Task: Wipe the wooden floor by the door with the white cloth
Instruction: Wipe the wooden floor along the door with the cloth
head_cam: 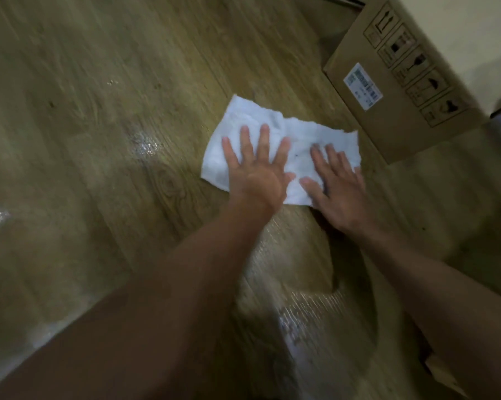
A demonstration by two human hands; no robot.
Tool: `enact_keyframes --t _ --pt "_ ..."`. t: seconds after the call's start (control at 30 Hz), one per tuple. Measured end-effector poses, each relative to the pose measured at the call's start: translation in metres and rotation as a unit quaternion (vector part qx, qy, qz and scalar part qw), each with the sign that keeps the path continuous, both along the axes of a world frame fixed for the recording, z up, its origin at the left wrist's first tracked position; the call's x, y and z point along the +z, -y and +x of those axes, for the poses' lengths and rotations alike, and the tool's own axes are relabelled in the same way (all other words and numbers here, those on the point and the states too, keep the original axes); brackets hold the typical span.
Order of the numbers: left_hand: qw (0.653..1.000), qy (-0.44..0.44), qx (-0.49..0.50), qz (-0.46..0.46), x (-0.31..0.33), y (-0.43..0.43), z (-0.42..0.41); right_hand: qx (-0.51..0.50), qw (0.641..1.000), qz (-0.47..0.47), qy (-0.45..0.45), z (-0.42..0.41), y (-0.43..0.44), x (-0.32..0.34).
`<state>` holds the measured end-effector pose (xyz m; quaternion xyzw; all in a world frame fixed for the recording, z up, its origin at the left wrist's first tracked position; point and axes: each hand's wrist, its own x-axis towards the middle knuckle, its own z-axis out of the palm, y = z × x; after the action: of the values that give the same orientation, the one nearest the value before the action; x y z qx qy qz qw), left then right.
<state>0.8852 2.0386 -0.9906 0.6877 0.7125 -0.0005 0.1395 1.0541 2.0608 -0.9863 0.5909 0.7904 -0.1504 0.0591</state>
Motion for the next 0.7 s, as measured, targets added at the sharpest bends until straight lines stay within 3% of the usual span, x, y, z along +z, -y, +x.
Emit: enact_keyframes --t 0.13,0.3,0.43,0.57,0.7 --pt "0.999 0.02 -0.003 -0.033 0.005 0.006 0.034 -0.072 0.997 -0.016 -0.002 0.003 -0.014 -0.003" --pt "0.998 0.013 0.0 -0.062 0.005 0.0 0.002 0.019 1.0 -0.003 -0.015 0.002 0.019 0.002" --pt "0.996 -0.026 -0.054 -0.066 0.008 0.035 0.012 -0.025 0.998 -0.039 -0.04 0.025 0.043 0.007" --pt "0.995 -0.005 -0.06 -0.085 0.011 0.041 0.005 -0.057 0.998 -0.038 -0.003 -0.013 0.03 0.0" --pt "0.996 -0.035 -0.069 -0.045 0.009 0.041 -0.05 0.004 1.0 -0.031 0.003 -0.06 0.033 0.0"
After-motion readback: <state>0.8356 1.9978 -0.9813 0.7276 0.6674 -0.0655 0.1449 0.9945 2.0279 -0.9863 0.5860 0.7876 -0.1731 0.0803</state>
